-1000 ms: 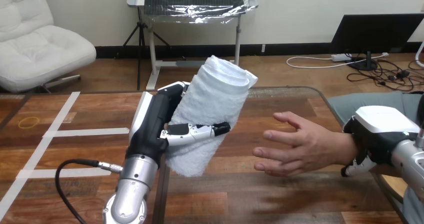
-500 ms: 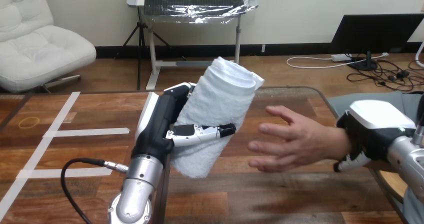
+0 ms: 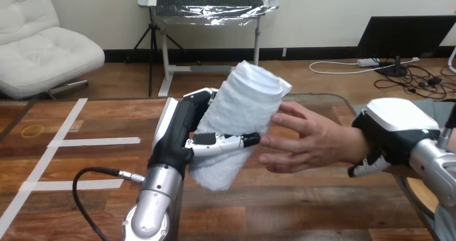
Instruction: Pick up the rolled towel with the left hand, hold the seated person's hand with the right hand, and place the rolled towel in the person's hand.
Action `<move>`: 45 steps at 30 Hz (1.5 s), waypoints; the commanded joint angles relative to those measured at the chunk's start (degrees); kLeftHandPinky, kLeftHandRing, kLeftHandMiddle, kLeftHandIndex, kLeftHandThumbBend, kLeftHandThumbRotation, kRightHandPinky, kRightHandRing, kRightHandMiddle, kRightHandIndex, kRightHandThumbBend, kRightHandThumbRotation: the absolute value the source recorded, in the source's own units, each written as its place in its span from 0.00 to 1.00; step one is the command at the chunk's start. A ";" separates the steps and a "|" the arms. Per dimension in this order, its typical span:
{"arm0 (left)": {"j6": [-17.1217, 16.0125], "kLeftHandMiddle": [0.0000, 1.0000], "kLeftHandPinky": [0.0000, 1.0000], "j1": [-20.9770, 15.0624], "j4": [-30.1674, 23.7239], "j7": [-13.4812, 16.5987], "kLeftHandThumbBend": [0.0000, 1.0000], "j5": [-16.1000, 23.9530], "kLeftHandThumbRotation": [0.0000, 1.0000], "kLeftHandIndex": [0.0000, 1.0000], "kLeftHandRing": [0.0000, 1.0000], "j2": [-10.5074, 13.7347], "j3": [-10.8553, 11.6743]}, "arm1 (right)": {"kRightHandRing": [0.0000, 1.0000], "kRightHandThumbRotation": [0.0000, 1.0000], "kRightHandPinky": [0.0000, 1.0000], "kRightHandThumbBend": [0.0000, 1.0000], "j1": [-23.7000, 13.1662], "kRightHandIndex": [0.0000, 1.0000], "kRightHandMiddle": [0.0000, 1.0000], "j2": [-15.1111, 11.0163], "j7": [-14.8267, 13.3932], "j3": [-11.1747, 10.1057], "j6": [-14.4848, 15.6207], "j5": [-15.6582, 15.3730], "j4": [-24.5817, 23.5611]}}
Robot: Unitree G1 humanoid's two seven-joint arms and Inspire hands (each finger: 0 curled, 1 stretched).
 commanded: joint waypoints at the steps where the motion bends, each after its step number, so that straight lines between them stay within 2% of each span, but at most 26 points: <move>1: -0.79 0.43 0.38 -5.97 0.03 0.77 0.60 -0.10 0.00 0.51 0.40 -1.11 -0.49 | 0.25 0.00 0.17 0.61 -3.42 0.41 0.35 -0.82 0.48 -2.03 1.80 -0.62 -1.49; 11: 0.08 0.43 0.39 -6.31 -0.29 0.97 0.60 0.66 0.00 0.51 0.41 -2.08 -1.57 | 0.30 0.00 0.22 0.61 -4.71 0.46 0.39 -1.09 2.26 -1.76 1.96 -1.22 -3.42; 22: 0.49 0.43 0.38 -6.41 -0.37 1.22 0.59 0.69 0.00 0.51 0.40 -3.13 -2.76 | 0.28 0.00 0.20 0.61 -5.79 0.41 0.37 -1.46 1.97 -1.48 1.03 -2.65 -4.24; 29: 0.23 0.42 0.37 -6.33 0.06 0.91 0.59 0.69 0.00 0.51 0.40 -3.81 -3.35 | 0.26 0.00 0.19 0.62 -6.44 0.39 0.35 -1.16 2.31 -1.94 0.98 -2.05 -4.78; 45: -0.26 0.42 0.35 -6.35 1.23 0.62 0.58 0.97 0.00 0.51 0.39 -4.92 -4.75 | 0.26 0.00 0.19 0.61 -7.42 0.41 0.36 -1.31 3.14 -1.97 0.99 -2.19 -5.15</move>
